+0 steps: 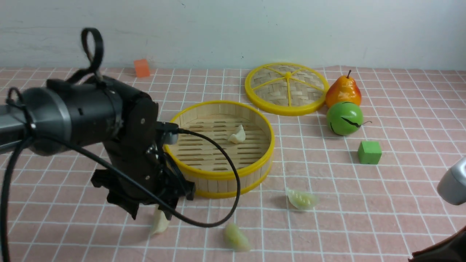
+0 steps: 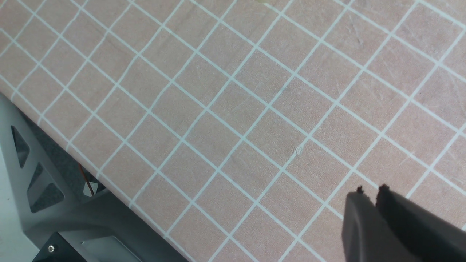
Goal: Put the dumplings into the steamer on the table with the pink tablecloth.
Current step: 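Reach for and grasp a dumpling on the table with the left gripper, then place the dumpling into the bamboo steamer basket with the left gripper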
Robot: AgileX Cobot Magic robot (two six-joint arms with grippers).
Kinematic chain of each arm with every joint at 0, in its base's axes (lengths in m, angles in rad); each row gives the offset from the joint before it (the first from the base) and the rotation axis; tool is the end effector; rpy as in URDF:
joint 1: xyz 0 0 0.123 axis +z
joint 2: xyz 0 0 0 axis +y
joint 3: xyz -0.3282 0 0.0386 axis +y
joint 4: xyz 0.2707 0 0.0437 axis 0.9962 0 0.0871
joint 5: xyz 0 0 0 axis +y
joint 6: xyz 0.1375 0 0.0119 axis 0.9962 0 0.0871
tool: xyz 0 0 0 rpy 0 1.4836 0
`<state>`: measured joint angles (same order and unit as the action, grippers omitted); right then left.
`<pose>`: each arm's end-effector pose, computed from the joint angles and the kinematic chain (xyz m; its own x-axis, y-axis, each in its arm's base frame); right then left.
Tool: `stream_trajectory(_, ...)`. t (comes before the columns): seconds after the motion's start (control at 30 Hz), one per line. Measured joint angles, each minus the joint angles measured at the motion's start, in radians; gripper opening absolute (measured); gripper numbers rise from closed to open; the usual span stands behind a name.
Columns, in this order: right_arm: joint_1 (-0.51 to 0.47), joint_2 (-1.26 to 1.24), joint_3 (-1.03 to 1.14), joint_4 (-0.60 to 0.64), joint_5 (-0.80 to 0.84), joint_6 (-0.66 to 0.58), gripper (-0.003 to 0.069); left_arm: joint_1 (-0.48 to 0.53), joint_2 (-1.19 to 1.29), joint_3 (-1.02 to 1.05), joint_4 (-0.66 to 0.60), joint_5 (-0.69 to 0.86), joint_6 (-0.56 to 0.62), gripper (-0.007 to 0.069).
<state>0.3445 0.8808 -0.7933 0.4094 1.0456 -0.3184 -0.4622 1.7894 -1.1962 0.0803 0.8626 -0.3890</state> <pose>0.1377 0.0999 0.3109 -0.7406 -0.3695 -0.5612 -0.5702 0.7874 0.2341 0.3488 -0.1644 0.1850 -0.9707 0.1152 -0.2107 0.1201 0.9927 -0.0106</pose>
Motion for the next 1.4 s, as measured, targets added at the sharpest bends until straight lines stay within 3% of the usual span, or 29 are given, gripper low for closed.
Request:
stream_trajectory(0.23, 0.001, 0.0, 0.0, 0.0, -0.003, 0.0, 0.0067, 0.0, 0.119, -0.006, -0.022, -0.062, -0.04, 0.044)
stream_trajectory(0.4, 0.001, 0.0, 0.0, -0.001, -0.007, 0.0, 0.0069, -0.001, 0.114, -0.014, -0.018, -0.056, -0.044, 0.0244)
stream_trajectory(0.63, 0.001, 0.0, 0.0, -0.002, -0.015, 0.0, 0.0074, 0.0, 0.035, -0.172, 0.005, 0.016, 0.011, 0.0243)
stream_trajectory(0.8, 0.001, 0.0, 0.0, -0.002, -0.048, 0.0, 0.0078, 0.0, 0.051, -0.44, -0.024, 0.05, 0.103, 0.0243)
stream_trajectory(1.1, 0.001, 0.001, 0.0, 0.0, -0.047, 0.001, 0.0081, 0.0, 0.449, -0.889, -0.02, 0.195, 0.129, 0.0243)
stream_trajectory(1.4, 0.001, 0.003, 0.0, -0.001, 0.012, 0.002, 0.0081, 0.0, 0.588, -0.982, 0.001, 0.193, 0.084, 0.0262)
